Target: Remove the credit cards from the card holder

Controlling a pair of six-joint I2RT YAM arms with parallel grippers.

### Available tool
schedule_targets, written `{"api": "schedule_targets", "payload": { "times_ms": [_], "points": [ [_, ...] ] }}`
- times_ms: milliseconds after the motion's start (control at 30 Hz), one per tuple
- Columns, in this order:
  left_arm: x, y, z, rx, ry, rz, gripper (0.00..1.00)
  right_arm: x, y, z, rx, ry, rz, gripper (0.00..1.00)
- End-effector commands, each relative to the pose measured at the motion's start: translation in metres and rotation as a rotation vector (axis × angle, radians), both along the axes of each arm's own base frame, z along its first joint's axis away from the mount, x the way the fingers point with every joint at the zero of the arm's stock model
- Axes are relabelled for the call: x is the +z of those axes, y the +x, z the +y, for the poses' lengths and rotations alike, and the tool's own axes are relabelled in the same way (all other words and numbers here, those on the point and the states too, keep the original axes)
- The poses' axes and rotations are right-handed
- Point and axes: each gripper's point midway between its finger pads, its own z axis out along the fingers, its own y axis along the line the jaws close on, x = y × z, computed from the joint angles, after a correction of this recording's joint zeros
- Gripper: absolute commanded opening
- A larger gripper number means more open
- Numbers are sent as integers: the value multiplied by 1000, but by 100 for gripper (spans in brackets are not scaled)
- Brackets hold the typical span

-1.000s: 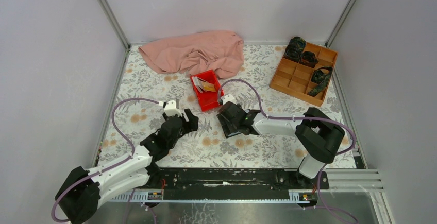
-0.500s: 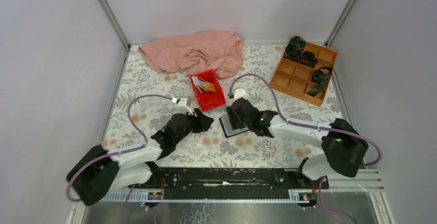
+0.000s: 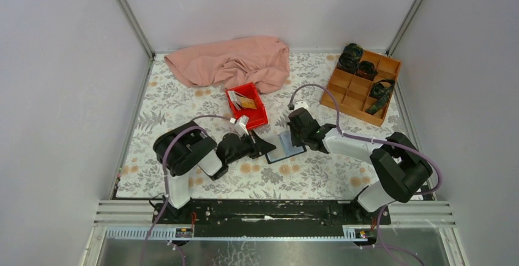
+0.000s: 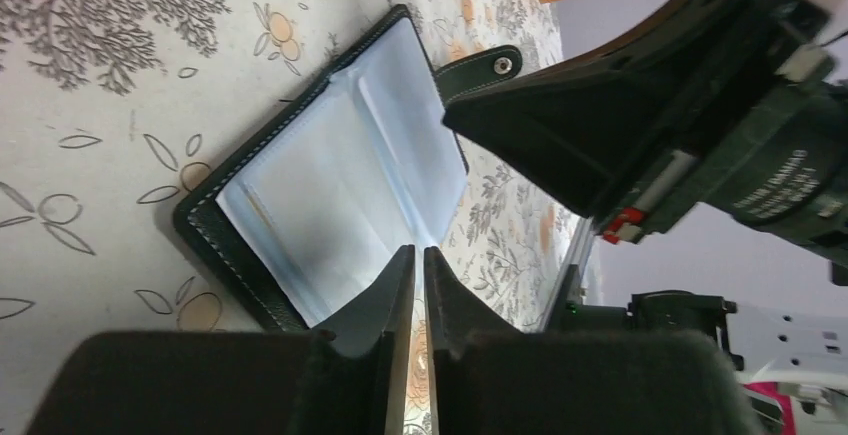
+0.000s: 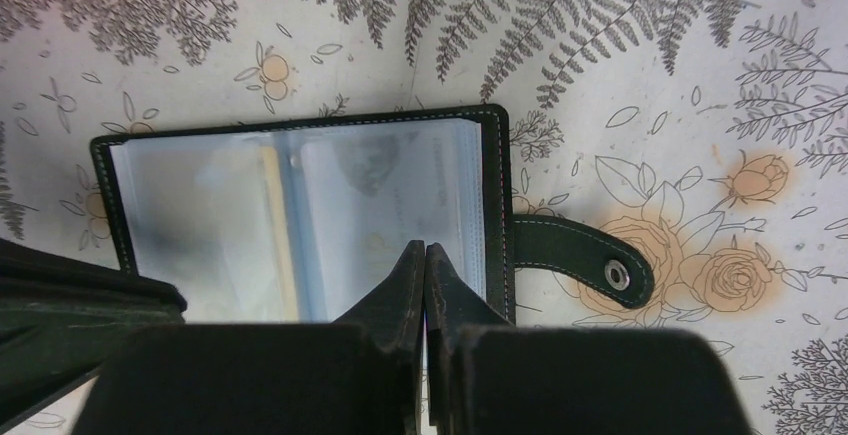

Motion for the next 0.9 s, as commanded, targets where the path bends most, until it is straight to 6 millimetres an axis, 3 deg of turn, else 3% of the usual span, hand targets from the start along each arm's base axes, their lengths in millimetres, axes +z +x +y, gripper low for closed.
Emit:
{"api": "schedule_targets", "payload": {
  "times_ms": [0, 167, 267, 467, 700, 867],
  "points": [
    [44, 3, -10, -17, -160, -104, 12, -6, 0, 5, 5, 20, 1, 0],
    [42, 4, 2, 24, -78, -107, 7, -16, -3, 7, 15, 21, 28, 0],
    [29, 7, 9, 43, 64, -98, 13, -19, -4, 10, 23, 25, 40, 0],
    [0, 11, 23, 77, 277, -12, 13, -22, -5, 11, 26, 27, 49, 0],
    [-28, 2, 33, 114, 367, 87, 9, -24, -5, 10, 21, 21, 53, 0],
    [-33, -6, 41, 123, 378, 112, 9, -24, -9, 12, 30, 43, 64, 0]
  ]
}}
